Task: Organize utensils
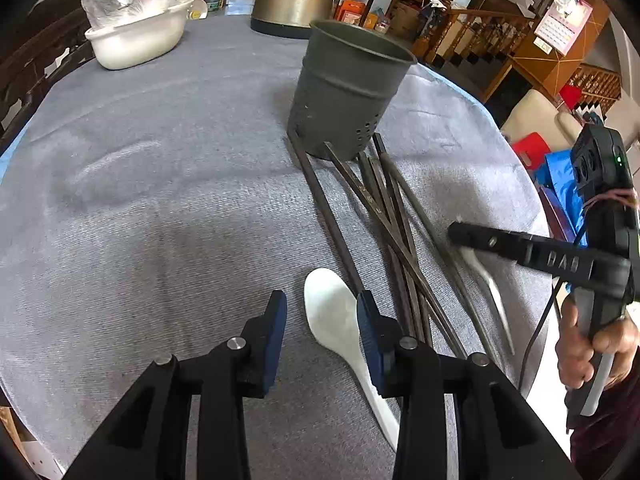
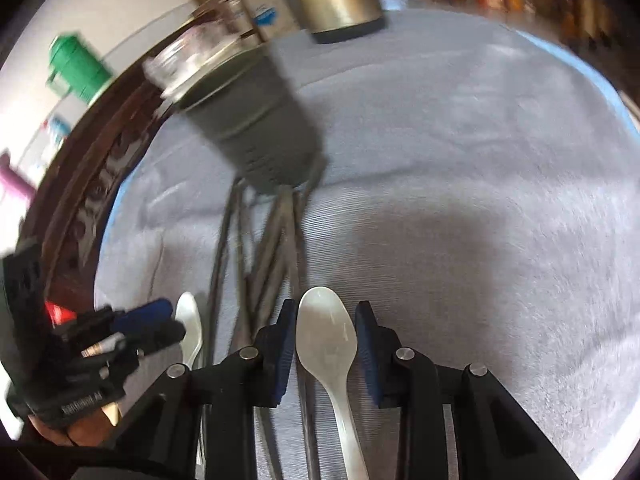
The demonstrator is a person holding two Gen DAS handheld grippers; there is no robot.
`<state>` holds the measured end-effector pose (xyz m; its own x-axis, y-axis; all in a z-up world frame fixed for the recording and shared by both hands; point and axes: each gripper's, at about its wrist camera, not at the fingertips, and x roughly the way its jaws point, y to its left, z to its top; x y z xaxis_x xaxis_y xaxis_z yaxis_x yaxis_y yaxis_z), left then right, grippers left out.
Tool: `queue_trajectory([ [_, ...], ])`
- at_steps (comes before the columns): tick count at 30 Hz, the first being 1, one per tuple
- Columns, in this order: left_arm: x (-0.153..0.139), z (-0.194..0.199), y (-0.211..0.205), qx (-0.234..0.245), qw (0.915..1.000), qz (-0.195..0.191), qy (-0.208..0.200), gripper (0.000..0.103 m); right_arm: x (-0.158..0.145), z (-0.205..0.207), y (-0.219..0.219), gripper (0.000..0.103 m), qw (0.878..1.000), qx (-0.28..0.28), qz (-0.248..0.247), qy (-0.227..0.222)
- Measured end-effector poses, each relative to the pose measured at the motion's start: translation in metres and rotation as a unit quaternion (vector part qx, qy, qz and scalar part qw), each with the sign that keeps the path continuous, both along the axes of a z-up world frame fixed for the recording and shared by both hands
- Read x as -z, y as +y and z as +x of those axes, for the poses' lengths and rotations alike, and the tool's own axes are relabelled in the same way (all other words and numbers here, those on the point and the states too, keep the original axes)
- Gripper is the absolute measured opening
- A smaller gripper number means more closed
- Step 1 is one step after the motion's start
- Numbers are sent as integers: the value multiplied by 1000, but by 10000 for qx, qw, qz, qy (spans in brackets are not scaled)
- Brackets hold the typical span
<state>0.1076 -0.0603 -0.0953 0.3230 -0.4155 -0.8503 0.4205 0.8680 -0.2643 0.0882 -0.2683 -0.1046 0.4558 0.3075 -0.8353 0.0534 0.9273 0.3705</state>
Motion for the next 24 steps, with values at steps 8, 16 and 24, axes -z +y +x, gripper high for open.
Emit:
queue_trajectory([
  [8, 9, 1, -14, 130, 9995, 205, -204, 17, 0, 0, -39, 33, 9979, 638, -51, 29],
  [16, 10, 7, -16, 244, 9992, 224, -209, 7, -3, 15, 9, 32, 9864, -85, -1627, 210],
  [24, -14, 9, 3, 50, 9983, 147, -555, 4, -23, 8, -3, 31, 9947, 160, -994, -185],
])
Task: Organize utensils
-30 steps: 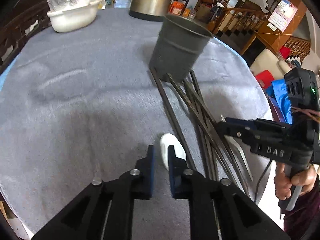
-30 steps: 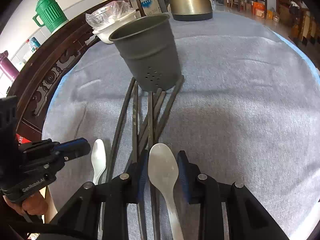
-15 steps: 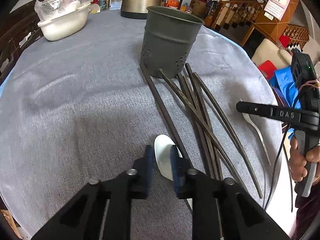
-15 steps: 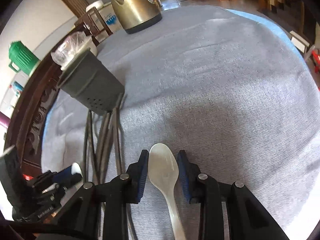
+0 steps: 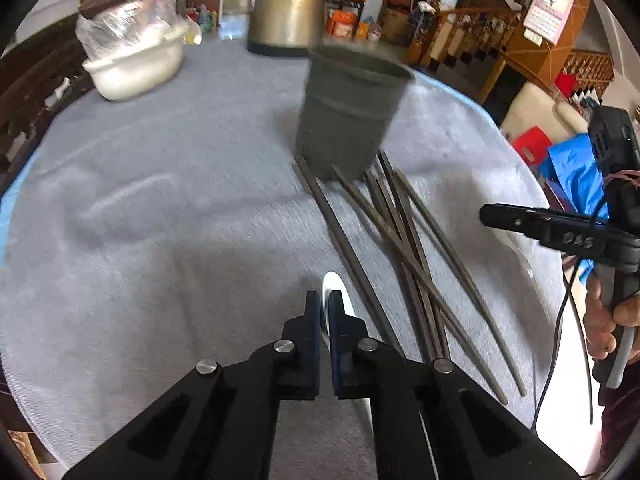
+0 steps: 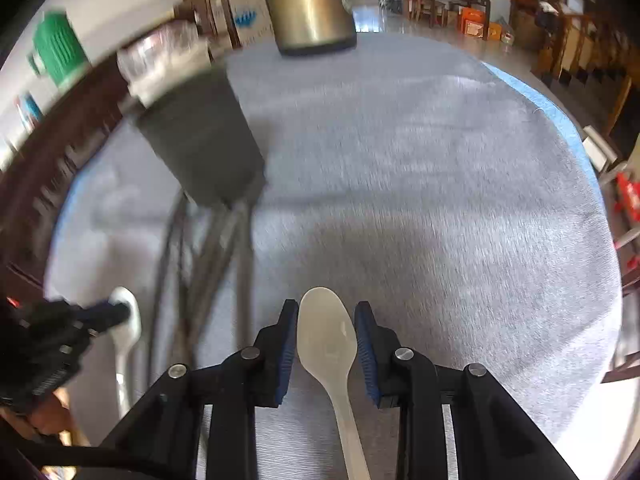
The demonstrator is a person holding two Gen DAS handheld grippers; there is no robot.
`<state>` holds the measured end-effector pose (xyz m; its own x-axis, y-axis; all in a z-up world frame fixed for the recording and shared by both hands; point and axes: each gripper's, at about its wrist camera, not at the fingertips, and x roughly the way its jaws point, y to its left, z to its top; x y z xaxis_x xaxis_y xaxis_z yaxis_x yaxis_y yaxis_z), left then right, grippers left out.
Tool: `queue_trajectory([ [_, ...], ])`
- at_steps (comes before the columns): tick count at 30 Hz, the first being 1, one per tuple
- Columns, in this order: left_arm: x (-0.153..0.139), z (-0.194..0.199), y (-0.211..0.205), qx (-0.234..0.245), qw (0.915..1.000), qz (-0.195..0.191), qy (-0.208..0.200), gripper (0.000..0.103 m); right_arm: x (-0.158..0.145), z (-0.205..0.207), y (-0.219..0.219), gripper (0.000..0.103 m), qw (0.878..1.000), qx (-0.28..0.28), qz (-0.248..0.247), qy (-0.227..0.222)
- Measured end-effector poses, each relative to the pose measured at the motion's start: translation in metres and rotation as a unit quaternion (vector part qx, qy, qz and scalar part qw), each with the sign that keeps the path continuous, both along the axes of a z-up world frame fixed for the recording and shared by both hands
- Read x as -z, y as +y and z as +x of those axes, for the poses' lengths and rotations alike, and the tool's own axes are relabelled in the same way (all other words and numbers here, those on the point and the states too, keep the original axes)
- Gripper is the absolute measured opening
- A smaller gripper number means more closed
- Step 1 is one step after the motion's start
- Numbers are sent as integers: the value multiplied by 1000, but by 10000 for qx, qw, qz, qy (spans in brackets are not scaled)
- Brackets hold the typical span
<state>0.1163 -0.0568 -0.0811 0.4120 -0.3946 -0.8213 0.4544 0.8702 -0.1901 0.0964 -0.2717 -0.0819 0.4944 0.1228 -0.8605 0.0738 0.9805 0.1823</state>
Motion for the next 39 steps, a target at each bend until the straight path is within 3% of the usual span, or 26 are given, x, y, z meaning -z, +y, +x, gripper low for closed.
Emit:
queue_trajectory([
  [3, -23, 4, 10, -210, 9992, -158, -317, 4, -18, 2, -8, 31, 9972, 139, 606, -421],
  [7, -58, 16, 18, -520, 9948, -378, -791, 4, -43, 11, -14, 31, 9830, 369, 1362, -1170],
  [14, -126, 53, 12, -709, 9826, -775, -1535, 4, -92, 41, -18, 31, 9341, 693, 2518, -2432],
  [17, -125, 63, 13, -698, 9857, -751, -1340, 4, -107, 58, -13, 31, 9129, 822, 2828, -2826],
  [22, -71, 61, 14, -535, 9968, -363, -473, 7, -109, 90, -6, 31, 8821, 1108, 3224, -3251],
  [23, -59, 59, 12, -482, 9981, -227, -308, 8, -106, 97, -4, 31, 8815, 1157, 3219, -3254],
  [25, -32, 57, 8, -387, 9992, 130, -13, 25, -98, 109, 3, 31, 8843, 1243, 3161, -3204],
  [27, -11, 54, 6, -339, 9989, 271, 192, 29, -93, 112, 6, 31, 8870, 1244, 3143, -3145],
  [33, 21, 47, -2, 5, 9977, 226, 645, 29, -102, 85, 6, 31, 8959, 1066, 2762, -3314],
  [39, 21, 47, 9, -57, 9978, -78, 662, 25, -109, 58, 0, 31, 9066, 925, 2432, -3322],
])
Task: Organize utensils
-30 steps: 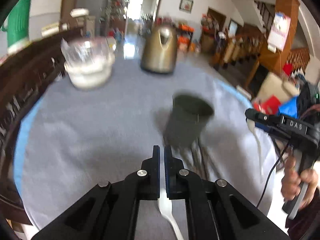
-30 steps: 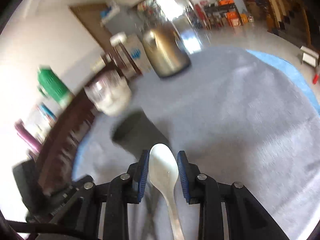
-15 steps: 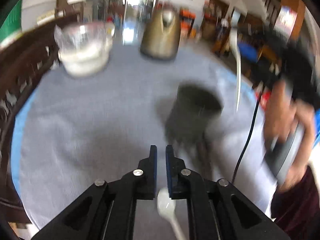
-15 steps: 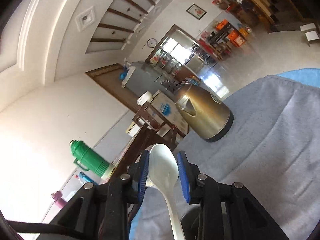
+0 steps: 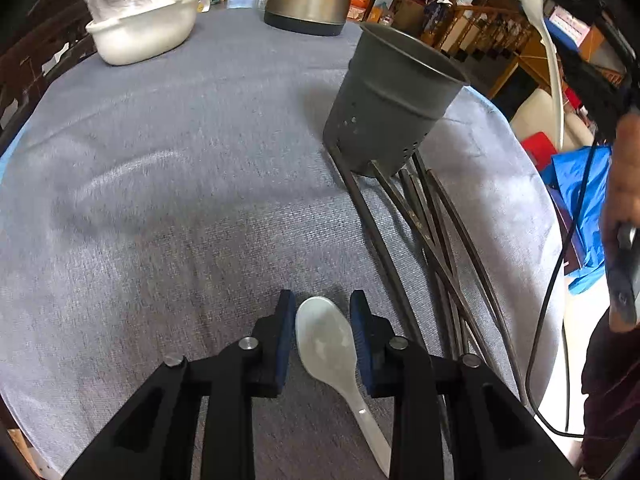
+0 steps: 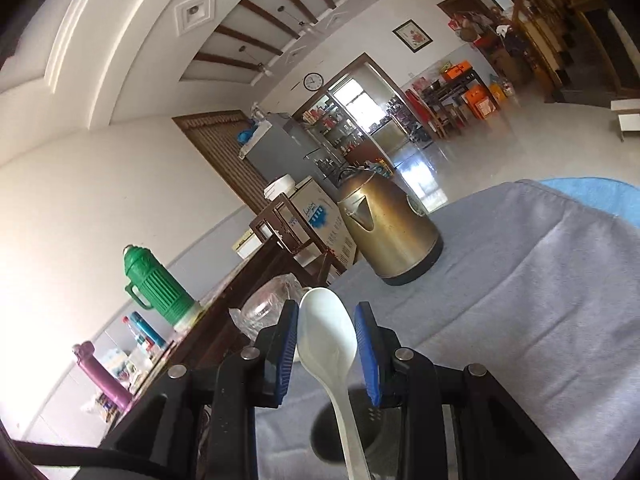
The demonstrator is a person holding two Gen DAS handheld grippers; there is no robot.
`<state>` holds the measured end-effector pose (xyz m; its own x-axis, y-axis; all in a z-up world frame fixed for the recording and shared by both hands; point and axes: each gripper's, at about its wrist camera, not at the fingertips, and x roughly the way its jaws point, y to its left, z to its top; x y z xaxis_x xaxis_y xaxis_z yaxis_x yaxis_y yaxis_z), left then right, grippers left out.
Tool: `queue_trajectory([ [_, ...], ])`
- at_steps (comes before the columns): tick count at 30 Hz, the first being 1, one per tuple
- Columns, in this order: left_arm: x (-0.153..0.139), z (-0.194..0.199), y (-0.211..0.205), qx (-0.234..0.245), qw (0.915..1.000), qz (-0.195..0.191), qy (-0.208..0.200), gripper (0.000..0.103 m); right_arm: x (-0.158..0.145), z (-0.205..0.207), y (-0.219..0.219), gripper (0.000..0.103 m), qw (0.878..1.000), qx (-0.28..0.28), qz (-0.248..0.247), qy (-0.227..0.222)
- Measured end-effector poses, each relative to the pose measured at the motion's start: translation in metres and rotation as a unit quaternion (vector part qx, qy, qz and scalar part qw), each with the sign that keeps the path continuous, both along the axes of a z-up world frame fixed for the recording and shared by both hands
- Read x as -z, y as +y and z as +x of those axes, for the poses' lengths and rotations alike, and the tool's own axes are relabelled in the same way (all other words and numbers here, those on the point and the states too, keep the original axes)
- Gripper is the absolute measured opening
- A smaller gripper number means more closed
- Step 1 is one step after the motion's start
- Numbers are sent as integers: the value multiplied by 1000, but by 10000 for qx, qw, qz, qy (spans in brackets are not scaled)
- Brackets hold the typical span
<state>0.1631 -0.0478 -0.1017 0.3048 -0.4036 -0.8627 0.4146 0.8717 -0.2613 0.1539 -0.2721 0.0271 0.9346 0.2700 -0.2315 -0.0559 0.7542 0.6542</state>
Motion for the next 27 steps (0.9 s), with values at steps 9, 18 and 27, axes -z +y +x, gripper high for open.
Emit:
queue_trajectory([
  [9, -6, -16, -2, 45, 9996, 121, -247, 6, 16, -5, 1, 31, 9995, -79, -13, 303],
  [18, -67, 5, 13, -444, 9939, -80, -1004, 6, 9, 1, 0, 31, 9997, -153, 74, 197],
  [27, -182, 41, 14, -1023, 9643, -737, -2329, 6, 5, 31, 3, 31, 9986, -145, 504, 26],
])
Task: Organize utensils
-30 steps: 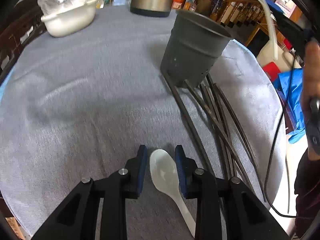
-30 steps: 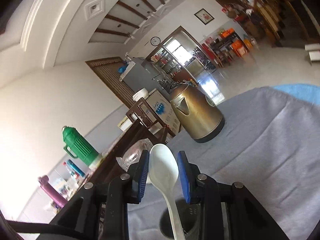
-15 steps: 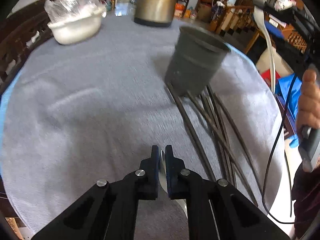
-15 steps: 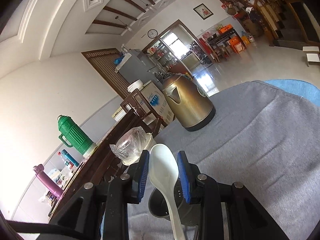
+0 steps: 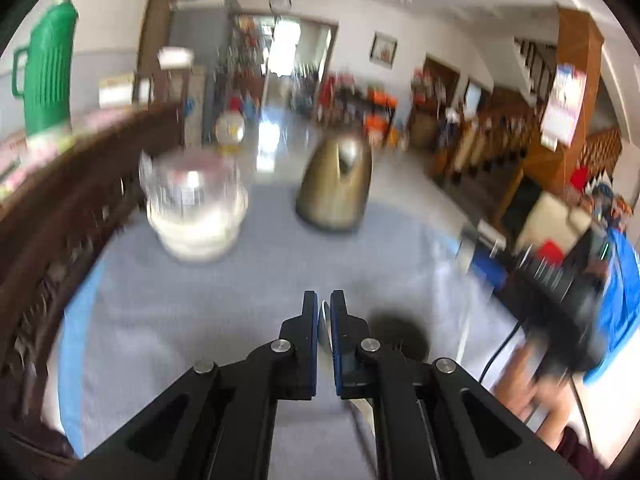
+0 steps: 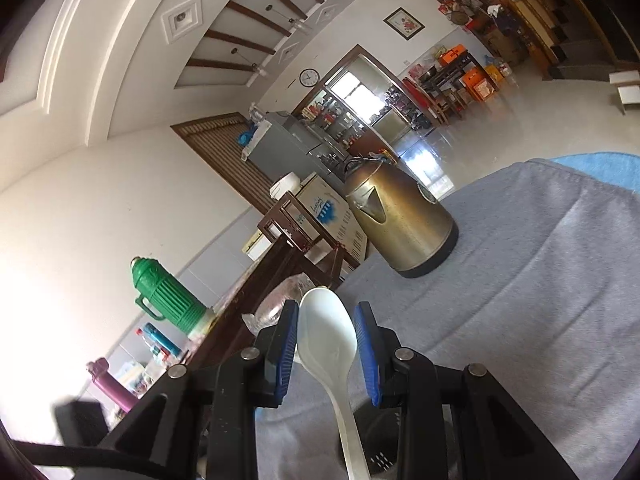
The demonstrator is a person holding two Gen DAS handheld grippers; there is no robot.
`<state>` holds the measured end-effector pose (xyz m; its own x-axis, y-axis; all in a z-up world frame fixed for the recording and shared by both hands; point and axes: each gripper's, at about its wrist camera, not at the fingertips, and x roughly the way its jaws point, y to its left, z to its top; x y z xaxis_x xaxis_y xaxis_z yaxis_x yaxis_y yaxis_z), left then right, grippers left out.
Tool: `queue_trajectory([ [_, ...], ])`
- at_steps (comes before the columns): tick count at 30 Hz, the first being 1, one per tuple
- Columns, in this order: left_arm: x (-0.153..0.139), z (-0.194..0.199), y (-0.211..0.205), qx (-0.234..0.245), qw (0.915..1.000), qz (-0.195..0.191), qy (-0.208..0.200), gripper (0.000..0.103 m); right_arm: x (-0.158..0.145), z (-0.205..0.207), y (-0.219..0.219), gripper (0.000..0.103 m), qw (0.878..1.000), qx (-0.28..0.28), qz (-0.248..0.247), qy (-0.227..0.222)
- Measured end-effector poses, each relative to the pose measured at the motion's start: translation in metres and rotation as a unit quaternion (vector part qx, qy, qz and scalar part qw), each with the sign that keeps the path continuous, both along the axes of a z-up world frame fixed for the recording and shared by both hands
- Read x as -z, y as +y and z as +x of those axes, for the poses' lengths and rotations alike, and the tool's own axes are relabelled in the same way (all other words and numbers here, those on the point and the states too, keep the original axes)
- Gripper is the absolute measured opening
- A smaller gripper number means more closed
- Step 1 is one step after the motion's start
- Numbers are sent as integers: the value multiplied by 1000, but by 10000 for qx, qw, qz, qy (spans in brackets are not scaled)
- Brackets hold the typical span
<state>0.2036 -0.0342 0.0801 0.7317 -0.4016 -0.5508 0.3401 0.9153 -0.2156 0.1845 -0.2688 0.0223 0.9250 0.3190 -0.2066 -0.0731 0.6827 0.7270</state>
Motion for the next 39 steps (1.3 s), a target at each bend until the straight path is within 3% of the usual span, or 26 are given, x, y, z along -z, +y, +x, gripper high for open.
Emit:
queue_trajectory([
  [6, -19, 34, -23, -521, 9959, -372, -644, 6, 10, 22, 2, 31, 9996, 149, 244, 16],
  [14, 34, 67, -68, -980, 9917, -82, -833, 6, 25, 36, 4, 31, 9996, 262, 45, 109],
  [19, 61, 58, -84, -897, 9897, 312, -1069, 7, 32, 34, 5, 31, 9996, 128, -149, 188],
  [33, 73, 13, -78, -332, 9947, 626, -741, 9, 35, -7, -4, 33, 9985, -152, -272, 455],
  [35, 69, 4, -72, -251, 9951, 621, -723, 23, 35, -11, -6, 33, 9979, -260, -130, 575],
  [37, 62, -10, -64, -306, 9942, 621, -821, 50, 33, -13, -7, 38, 9969, -367, -20, 689],
  [39, 55, -26, -51, -409, 9932, 575, -926, 55, 31, -21, -8, 67, 9967, -350, 89, 724],
])
